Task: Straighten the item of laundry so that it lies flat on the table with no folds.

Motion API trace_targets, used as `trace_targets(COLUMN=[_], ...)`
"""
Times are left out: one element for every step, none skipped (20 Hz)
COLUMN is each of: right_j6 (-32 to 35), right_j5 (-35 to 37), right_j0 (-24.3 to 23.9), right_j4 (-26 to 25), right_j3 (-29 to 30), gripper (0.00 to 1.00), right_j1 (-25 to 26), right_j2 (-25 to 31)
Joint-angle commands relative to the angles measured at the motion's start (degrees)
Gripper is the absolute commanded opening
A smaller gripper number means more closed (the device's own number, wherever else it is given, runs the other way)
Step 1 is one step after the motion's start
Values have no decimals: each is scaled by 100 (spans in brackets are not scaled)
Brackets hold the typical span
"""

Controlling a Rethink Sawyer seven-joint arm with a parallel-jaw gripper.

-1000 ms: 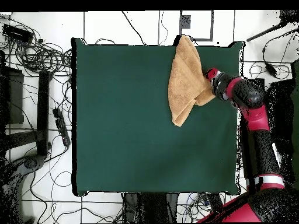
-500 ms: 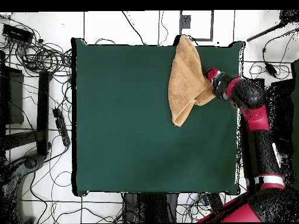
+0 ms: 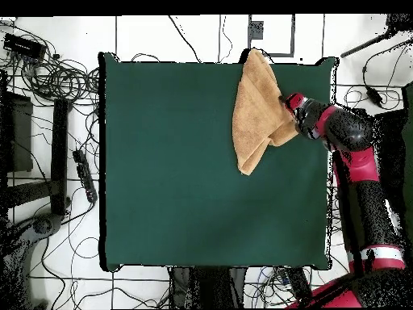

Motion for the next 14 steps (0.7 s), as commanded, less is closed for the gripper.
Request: trace_targets(right_j6=[849,877,897,901,936,962,992,1003,992,934,862,715,593,432], right_j5=[388,210,41,-81,-191,-229,-264,-293,-352,-407,-446,-380,-385,-389], right_j0=[22,-20,-60,-74,-108,-110,-107,-111,-103,-66,-41,-1,14,47], right_j4=[657,713,747,782,826,888,954,1006,1017,967,912,880,827,735], right_j3=[1455,1596,1725,1798,1906,1941,1991,2018,2043,1997,2002,1875,1823,1698], gripper=[0,0,0,0,0,0,0,0,0,0,0,0,0,0], right_j1=[-570,-563,-565,-556,-567,-562,-574,-564,-556,-552,-564,-486,-438,-357], right_j2=[580,662,740,785,838,868,895,924,935,879,830,760,724,643])
